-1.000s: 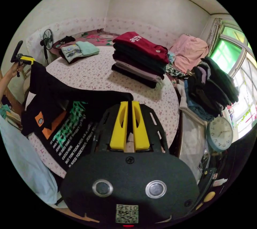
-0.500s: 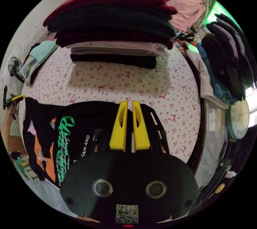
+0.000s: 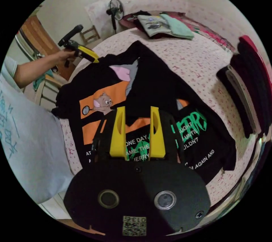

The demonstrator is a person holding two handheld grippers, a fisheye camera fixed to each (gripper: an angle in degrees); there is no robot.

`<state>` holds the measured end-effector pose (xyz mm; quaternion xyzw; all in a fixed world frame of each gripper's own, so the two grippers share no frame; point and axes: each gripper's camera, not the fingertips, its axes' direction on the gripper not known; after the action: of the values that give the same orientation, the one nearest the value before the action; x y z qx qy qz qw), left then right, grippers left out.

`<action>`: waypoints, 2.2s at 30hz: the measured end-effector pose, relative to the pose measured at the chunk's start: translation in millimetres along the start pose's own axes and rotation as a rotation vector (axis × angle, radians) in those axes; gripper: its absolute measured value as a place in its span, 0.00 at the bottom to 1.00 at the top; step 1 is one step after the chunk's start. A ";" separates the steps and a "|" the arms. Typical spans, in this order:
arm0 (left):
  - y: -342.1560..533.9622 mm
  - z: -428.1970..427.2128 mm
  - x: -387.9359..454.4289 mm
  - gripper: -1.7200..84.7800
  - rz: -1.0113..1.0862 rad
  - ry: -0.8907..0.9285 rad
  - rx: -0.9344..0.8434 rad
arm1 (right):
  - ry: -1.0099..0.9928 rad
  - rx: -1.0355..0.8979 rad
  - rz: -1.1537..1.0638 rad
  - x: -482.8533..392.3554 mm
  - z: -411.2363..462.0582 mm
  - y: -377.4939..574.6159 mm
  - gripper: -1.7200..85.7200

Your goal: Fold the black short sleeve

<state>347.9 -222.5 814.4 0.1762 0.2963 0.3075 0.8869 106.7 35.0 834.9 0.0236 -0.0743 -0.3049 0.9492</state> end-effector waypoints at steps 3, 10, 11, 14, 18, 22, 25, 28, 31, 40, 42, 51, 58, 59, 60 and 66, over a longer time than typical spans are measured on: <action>3.3 -7.3 6.9 0.03 0.052 -0.090 0.003 | 0.027 -0.114 -0.043 -2.1 21.0 -16.1 0.08; 34.7 -4.6 -24.2 0.03 0.030 -0.031 0.053 | 0.104 -0.157 -0.160 55.6 -1.9 -47.6 0.05; 34.9 3.1 -25.1 0.03 0.032 -0.029 0.040 | 0.110 -0.148 -0.160 63.9 -5.3 -53.1 0.05; 33.1 15.1 -18.4 0.03 0.049 -0.075 0.029 | 0.270 -0.072 -0.115 112.1 -27.2 -88.6 0.07; 34.8 22.9 -11.2 0.03 0.072 -0.126 0.013 | 0.463 0.189 0.231 194.4 -81.6 -131.1 0.12; 40.8 20.2 -21.6 0.02 0.024 -0.096 0.031 | 0.318 0.217 0.431 246.9 -100.5 -128.0 0.10; 44.7 -4.1 -36.1 0.02 -0.069 -0.155 0.170 | 0.267 0.302 0.387 241.9 -109.1 -86.2 0.08; 17.6 -19.1 -48.9 0.03 -0.072 -0.196 0.293 | 0.280 0.246 0.367 229.3 -100.7 -31.6 0.07; -45.9 -5.6 -54.4 0.04 0.016 -0.088 0.291 | 0.273 0.168 0.410 222.5 -90.3 32.9 0.07; -178.8 95.2 -14.8 0.10 0.275 0.160 0.032 | 0.353 0.037 0.919 263.6 -122.2 246.3 0.10; -177.9 111.9 3.2 0.05 0.339 0.148 0.008 | 0.286 0.059 1.007 276.2 -127.8 278.2 0.12; -122.1 72.0 38.5 0.02 0.306 -0.095 0.302 | 0.073 0.075 0.849 289.8 -111.6 291.7 0.07; -104.1 131.6 59.2 0.02 0.269 -0.200 0.165 | 0.327 0.128 0.879 301.4 -145.9 289.0 0.06; -102.0 133.3 61.4 0.02 0.251 -0.216 0.167 | 0.337 0.118 0.892 304.1 -146.4 290.9 0.06; -100.8 133.8 60.9 0.02 0.207 -0.237 0.163 | 0.322 0.088 0.920 311.3 -145.1 296.6 0.06; -69.7 101.8 47.7 0.02 0.087 -0.177 0.265 | 0.234 0.255 1.067 307.0 -201.1 359.1 0.07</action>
<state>473.5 -257.0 837.6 0.3305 0.2470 0.2872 0.8645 591.1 148.0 707.5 0.1309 -0.0066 0.2336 0.9635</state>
